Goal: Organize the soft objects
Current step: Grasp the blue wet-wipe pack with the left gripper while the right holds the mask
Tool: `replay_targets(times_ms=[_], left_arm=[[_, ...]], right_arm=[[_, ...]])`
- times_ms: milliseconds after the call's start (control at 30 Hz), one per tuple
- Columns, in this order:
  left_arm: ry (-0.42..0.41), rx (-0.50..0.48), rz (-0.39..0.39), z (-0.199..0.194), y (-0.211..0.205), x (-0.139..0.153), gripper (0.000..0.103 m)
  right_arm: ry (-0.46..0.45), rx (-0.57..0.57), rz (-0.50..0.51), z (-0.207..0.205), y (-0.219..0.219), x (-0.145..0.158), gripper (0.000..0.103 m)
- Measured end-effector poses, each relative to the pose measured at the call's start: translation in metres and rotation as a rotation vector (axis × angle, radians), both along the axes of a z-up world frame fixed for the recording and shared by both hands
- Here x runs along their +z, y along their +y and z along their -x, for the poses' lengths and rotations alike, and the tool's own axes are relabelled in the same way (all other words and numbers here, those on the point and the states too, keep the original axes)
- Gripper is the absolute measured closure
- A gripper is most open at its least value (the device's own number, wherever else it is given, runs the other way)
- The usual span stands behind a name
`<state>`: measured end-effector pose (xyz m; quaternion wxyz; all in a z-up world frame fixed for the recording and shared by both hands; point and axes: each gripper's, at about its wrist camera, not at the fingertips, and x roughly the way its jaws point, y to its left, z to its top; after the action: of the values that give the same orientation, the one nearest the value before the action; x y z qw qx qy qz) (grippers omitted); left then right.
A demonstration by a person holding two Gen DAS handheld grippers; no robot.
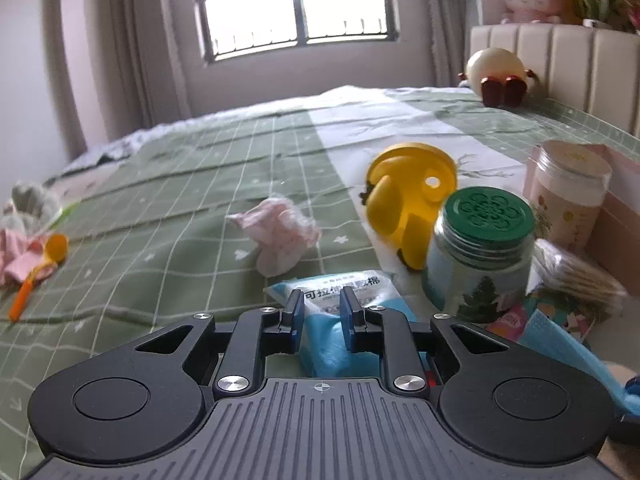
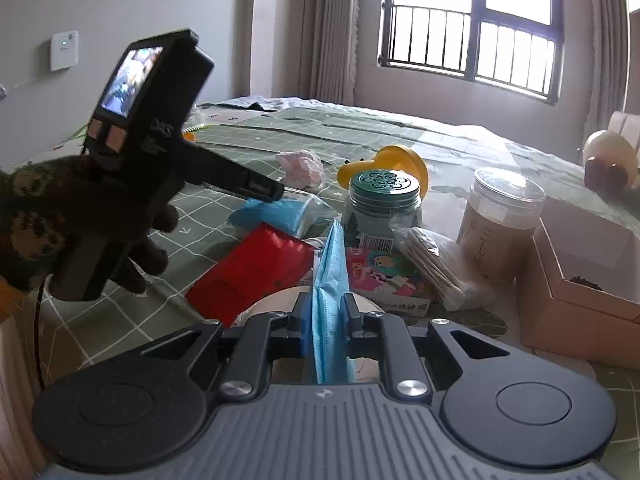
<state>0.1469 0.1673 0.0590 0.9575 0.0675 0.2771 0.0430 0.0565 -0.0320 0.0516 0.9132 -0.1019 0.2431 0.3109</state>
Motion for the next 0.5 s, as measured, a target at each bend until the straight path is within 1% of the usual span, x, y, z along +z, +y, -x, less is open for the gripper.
replay_targets(times_ms=[33, 67, 100, 133, 167, 200, 267, 300, 333, 400, 433, 500], left_arm=[[-0.005, -0.014, -0.002, 0.001, -0.002, 0.0, 0.082], [-0.007, -0.038, 0.012, 0.0, -0.002, 0.0, 0.082], [-0.004, -0.065, 0.051, 0.0, 0.0, 0.001, 0.079], [0.001, -0.075, 0.093, -0.002, 0.003, 0.002, 0.071], [0.008, -0.082, 0.16, -0.004, 0.01, 0.005, 0.067], [0.009, -0.081, 0.219, -0.003, 0.016, 0.008, 0.066], [-0.01, -0.08, 0.277, 0.001, 0.019, 0.014, 0.066], [-0.009, -0.093, 0.27, 0.003, 0.016, 0.016, 0.065], [0.003, -0.105, 0.235, 0.003, 0.011, 0.016, 0.064], [0.049, -0.1, 0.09, -0.002, -0.006, 0.01, 0.063], [0.052, -0.103, 0.028, -0.002, -0.012, 0.006, 0.059], [0.02, -0.113, -0.047, -0.003, -0.021, 0.001, 0.059]], right_arm=[[0.006, -0.002, -0.012, -0.001, -0.001, 0.0, 0.087], [0.009, -0.003, -0.019, -0.002, -0.002, 0.0, 0.087], [0.009, -0.004, -0.024, -0.002, -0.002, -0.001, 0.087], [0.007, -0.004, -0.024, -0.002, -0.002, -0.001, 0.087], [0.001, -0.004, -0.024, 0.0, -0.002, -0.001, 0.087], [-0.003, -0.002, -0.021, 0.002, -0.002, -0.002, 0.087], [-0.008, 0.002, -0.022, 0.003, -0.003, -0.003, 0.086], [-0.006, 0.002, -0.025, 0.003, -0.003, -0.003, 0.086], [-0.003, 0.002, -0.028, 0.002, -0.003, -0.004, 0.085], [0.001, 0.0, -0.033, 0.001, -0.003, -0.004, 0.085], [0.0, -0.001, -0.032, 0.001, -0.002, -0.004, 0.084], [-0.002, -0.001, -0.03, 0.002, -0.002, -0.004, 0.084]])
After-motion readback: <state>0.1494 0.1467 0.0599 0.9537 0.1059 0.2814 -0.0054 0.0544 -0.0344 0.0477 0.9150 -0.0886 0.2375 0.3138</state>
